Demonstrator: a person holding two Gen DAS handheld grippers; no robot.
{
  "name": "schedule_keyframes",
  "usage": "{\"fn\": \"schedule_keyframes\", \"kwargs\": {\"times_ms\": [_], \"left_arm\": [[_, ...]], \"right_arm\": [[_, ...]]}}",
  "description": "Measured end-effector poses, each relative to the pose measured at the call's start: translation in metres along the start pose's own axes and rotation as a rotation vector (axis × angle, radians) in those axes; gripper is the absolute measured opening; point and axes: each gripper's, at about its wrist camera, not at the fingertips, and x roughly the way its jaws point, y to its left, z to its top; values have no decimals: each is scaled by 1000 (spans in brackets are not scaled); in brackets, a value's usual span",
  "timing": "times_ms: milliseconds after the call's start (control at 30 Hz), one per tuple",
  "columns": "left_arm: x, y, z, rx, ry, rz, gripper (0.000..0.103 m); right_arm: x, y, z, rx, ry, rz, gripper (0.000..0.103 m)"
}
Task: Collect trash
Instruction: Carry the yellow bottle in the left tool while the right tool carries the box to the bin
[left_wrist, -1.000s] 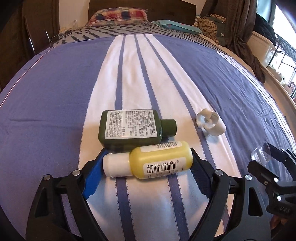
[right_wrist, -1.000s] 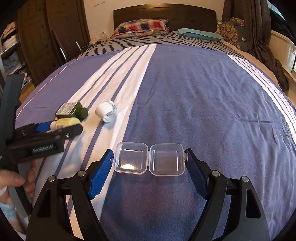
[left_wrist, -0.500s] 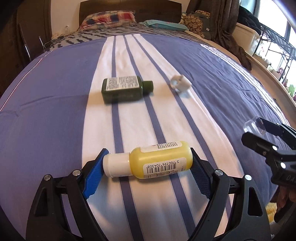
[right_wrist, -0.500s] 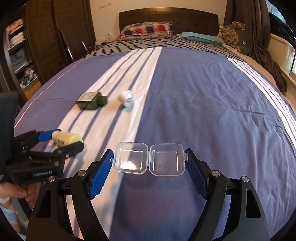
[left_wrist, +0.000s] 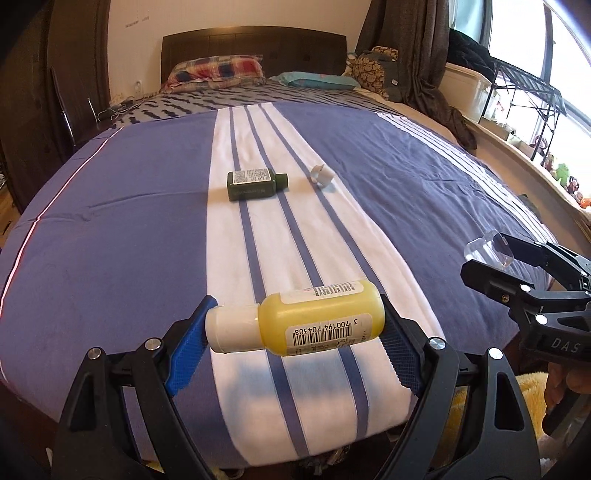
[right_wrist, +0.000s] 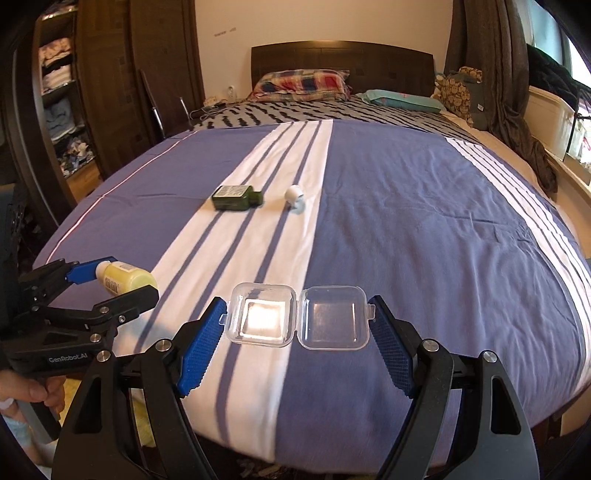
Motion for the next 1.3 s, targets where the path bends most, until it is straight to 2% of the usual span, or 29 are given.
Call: {"fn": "schedule_keyframes", "kwargs": {"times_ms": [733,1300], "left_arm": [[-54,-26,-115,30,33,-30,81],[2,-20,-202,-4,256,-50,81]], "right_arm": [[-50,18,-112,47,46,83,79],[-6,37,-177,25,239,84,79]]}}
